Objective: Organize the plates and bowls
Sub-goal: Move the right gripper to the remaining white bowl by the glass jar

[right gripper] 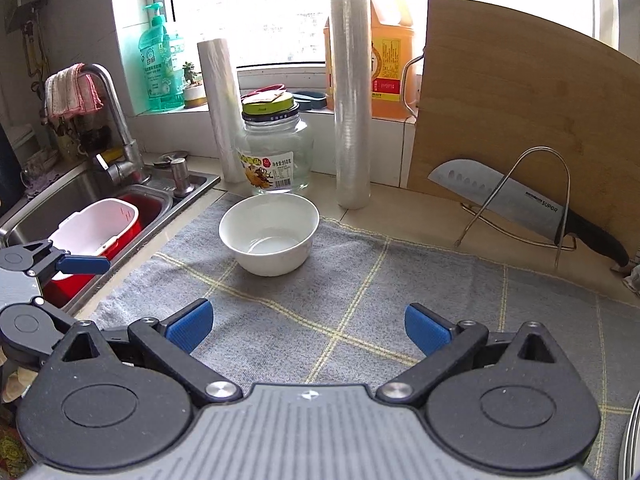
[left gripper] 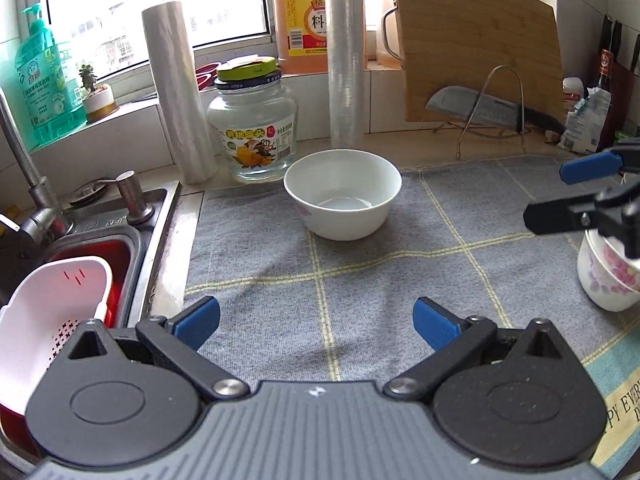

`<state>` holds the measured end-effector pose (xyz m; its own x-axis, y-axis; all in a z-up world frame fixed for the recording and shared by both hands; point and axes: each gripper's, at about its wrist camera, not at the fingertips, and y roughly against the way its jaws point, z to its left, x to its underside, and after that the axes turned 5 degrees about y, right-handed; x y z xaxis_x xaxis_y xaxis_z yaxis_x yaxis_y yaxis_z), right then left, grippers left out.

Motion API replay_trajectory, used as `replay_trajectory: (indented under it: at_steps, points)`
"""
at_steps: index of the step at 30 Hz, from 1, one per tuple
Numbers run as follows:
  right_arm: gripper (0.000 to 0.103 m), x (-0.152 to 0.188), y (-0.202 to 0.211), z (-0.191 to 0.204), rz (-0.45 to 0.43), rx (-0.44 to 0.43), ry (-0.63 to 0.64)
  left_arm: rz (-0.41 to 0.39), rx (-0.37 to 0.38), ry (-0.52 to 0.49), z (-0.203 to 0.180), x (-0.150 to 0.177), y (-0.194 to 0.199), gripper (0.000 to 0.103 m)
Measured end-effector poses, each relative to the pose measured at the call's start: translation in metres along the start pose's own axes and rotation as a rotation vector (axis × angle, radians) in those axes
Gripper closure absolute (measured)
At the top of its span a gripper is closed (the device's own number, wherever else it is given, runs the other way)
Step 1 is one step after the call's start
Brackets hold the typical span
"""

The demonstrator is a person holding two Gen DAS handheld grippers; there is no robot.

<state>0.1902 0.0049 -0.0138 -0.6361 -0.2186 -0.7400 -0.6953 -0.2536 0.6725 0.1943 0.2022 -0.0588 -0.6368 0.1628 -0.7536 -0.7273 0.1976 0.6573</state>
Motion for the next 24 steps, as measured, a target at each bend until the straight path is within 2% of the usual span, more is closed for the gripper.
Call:
replay_trajectory:
  at_steps: [5,14,20,24]
  points:
    - [0.000,0.005,-0.033,0.020,0.075,0.051,0.016,-0.015,0.054,-0.040,0.016,-0.015,-0.019,0.001]
    - [0.000,0.004,-0.096,0.053,0.157,0.039,0.047,-0.047,0.133,-0.094,0.035,-0.041,-0.050,0.001]
    - [0.000,0.010,-0.120,0.062,0.194,0.040,0.072,-0.029,0.201,-0.092,0.038,-0.055,-0.068,0.001]
    - [0.000,0.017,-0.120,0.059,0.164,0.021,0.068,-0.012,0.226,-0.102,0.037,-0.065,-0.079,0.001]
